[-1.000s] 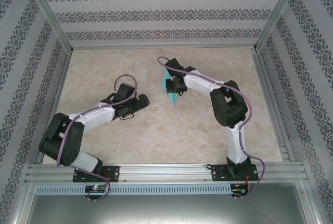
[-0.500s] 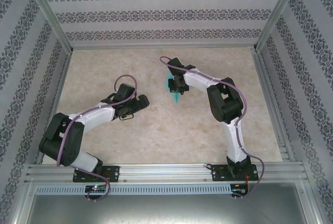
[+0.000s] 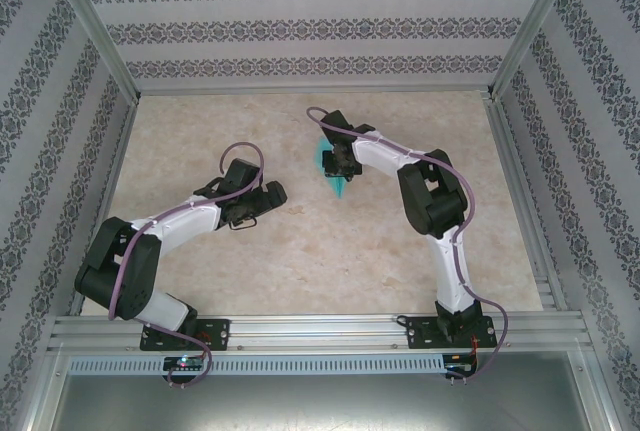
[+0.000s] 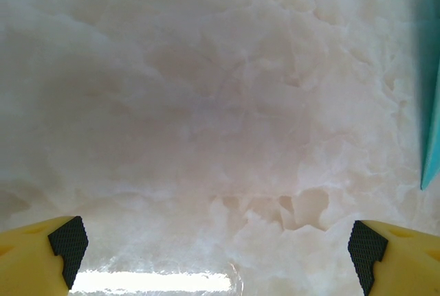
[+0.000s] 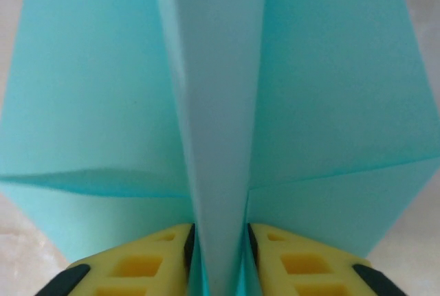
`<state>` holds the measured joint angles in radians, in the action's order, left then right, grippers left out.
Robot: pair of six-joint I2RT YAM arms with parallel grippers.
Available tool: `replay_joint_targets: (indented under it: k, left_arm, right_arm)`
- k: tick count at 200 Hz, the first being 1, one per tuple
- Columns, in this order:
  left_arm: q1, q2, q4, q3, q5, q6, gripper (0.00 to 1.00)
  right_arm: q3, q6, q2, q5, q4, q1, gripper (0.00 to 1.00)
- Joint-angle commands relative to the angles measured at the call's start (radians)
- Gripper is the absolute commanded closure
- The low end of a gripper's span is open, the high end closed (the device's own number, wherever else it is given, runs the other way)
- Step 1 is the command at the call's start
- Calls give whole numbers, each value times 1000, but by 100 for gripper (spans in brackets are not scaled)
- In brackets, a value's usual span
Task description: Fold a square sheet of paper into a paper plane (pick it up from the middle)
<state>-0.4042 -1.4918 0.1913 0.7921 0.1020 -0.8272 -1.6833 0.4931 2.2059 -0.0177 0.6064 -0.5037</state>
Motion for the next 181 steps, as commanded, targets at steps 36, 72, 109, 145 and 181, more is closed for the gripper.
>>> replay_joint_targets:
  k: [36, 72, 109, 145, 181]
  left_arm:
    - [33, 45, 164, 122, -146, 91, 0]
    - [94, 95, 232, 165, -236, 142, 0]
    - [181, 177, 223, 136, -394, 251, 0]
    - [274, 270, 70, -6, -537, 361, 0]
    - [344, 303, -220, -190, -622, 495, 0]
  right_arm:
    - [39, 23, -215, -11, 30, 4, 58]
    - [118, 19, -360, -70, -7, 26, 40]
    - [360, -37, -637, -272, -175, 80, 15]
    - [674, -157, -888, -502, -402, 161, 2]
    - [939, -232, -992, -556, -619, 312, 2]
